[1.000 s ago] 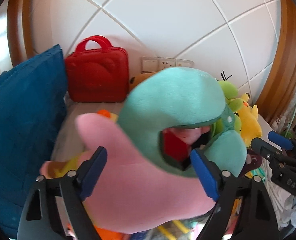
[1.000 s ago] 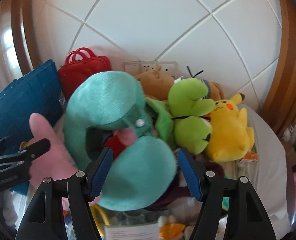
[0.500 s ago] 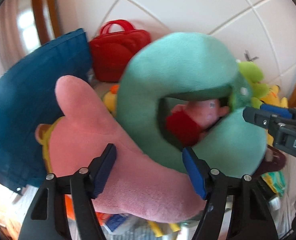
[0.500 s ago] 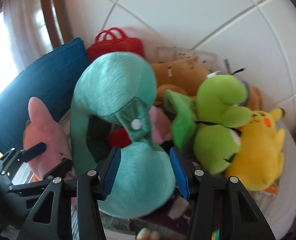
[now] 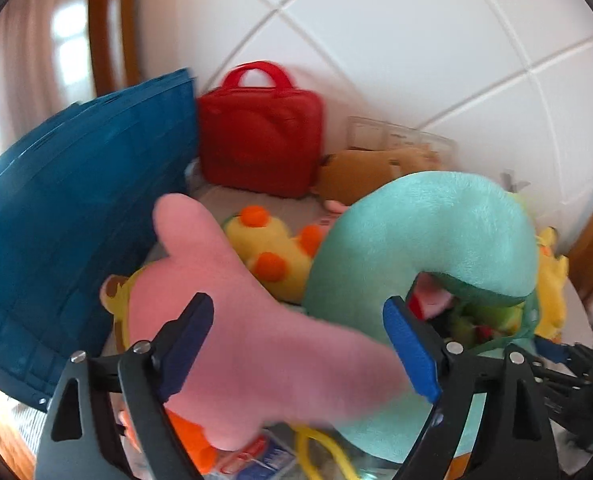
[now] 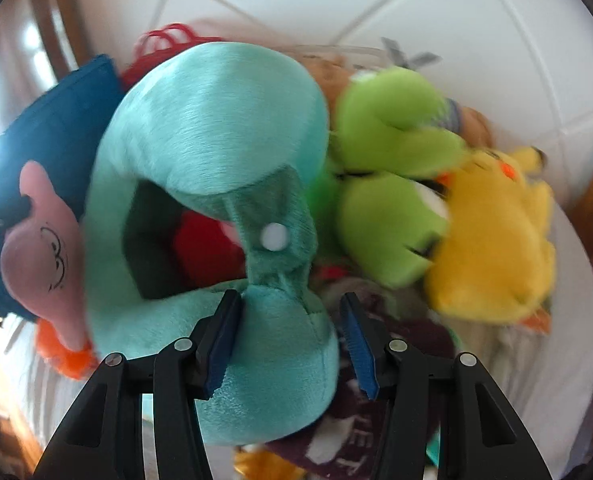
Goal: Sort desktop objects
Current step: 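Close the right tool on the pillow strap while the left tool grips the pillow body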
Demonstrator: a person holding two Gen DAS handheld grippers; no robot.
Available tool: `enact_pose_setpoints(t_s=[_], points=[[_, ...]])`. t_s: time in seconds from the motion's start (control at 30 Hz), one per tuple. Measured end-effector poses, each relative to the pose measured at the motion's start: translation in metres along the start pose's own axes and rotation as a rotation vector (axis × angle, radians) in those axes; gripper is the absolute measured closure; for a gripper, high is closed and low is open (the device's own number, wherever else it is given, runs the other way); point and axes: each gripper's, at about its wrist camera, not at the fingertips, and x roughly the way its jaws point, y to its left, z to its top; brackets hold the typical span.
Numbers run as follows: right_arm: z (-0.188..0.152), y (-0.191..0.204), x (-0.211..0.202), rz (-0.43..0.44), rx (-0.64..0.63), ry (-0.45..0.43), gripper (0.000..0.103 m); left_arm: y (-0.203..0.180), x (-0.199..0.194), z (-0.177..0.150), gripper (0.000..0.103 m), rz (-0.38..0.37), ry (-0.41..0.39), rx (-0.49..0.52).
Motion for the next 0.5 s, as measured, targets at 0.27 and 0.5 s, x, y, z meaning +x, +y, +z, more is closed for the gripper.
enact_pose_setpoints(t_s=[0.27,0.5], points=[[-0.024,-0.045,-0.011,-0.037,0.091,0.018,0.052,-0.054,-0.012,-0.034,0.015,-0.094,0.063,0.044],[-0.019,-0.049,-0.011,-0.002,0.054,-0.009,0.031,-0.054,0.015,-0.059,0.0,-0.03,0.124,0.022]])
